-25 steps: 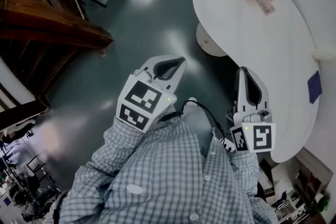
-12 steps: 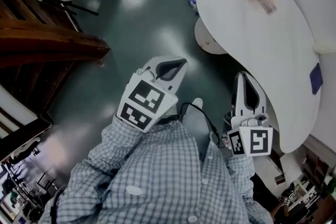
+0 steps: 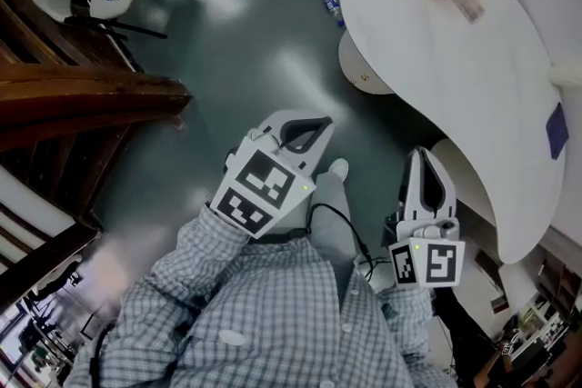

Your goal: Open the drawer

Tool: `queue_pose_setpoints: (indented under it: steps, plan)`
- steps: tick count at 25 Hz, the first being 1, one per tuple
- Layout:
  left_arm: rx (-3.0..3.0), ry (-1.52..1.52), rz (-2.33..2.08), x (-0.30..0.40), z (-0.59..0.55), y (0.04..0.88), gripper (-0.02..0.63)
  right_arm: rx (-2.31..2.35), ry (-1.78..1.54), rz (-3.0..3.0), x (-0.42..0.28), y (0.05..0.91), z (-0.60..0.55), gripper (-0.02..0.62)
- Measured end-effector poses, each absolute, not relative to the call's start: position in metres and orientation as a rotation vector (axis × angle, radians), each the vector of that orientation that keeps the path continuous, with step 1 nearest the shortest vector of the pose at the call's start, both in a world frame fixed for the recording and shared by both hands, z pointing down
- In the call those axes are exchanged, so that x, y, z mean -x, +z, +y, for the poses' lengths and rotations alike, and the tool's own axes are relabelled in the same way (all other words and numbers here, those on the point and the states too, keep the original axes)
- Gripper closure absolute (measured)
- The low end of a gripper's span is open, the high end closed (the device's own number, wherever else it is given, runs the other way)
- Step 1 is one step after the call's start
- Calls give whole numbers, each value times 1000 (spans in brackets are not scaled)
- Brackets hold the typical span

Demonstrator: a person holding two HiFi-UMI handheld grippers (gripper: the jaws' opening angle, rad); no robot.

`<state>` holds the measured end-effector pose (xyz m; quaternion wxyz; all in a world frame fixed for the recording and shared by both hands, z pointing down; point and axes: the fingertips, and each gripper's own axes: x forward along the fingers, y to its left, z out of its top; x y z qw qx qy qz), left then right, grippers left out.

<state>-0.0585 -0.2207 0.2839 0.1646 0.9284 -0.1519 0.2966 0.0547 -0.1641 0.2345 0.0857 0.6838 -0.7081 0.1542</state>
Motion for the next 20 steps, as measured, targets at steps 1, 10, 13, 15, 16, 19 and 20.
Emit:
queue_pose_setpoints:
  steps: [1, 10, 13, 15, 16, 19, 20]
  plan:
    - [-2645, 846, -428, 56, -220, 286, 601, -2033, 472, -2109, -57, 239, -164, 586]
    - [-2621, 866, -454, 45, -231, 315, 603, -1971, 496, -2137, -66, 274, -185, 586]
    - [-2607, 879, -467, 45, -237, 335, 601, -1946, 504, -2144, -67, 288, -192, 586]
    - [-2597, 884, -478, 45, -240, 348, 601, -1926, 507, -2150, -67, 295, -196, 586]
    - [-2593, 886, -489, 45, -242, 355, 601, -1918, 509, -2154, -68, 300, -198, 586]
    - [-2571, 883, -526, 43, -247, 377, 601, -1900, 531, -2159, -71, 319, -198, 586]
    - [-2563, 878, -536, 41, -247, 384, 601, -1893, 542, -2154, -72, 326, -197, 586]
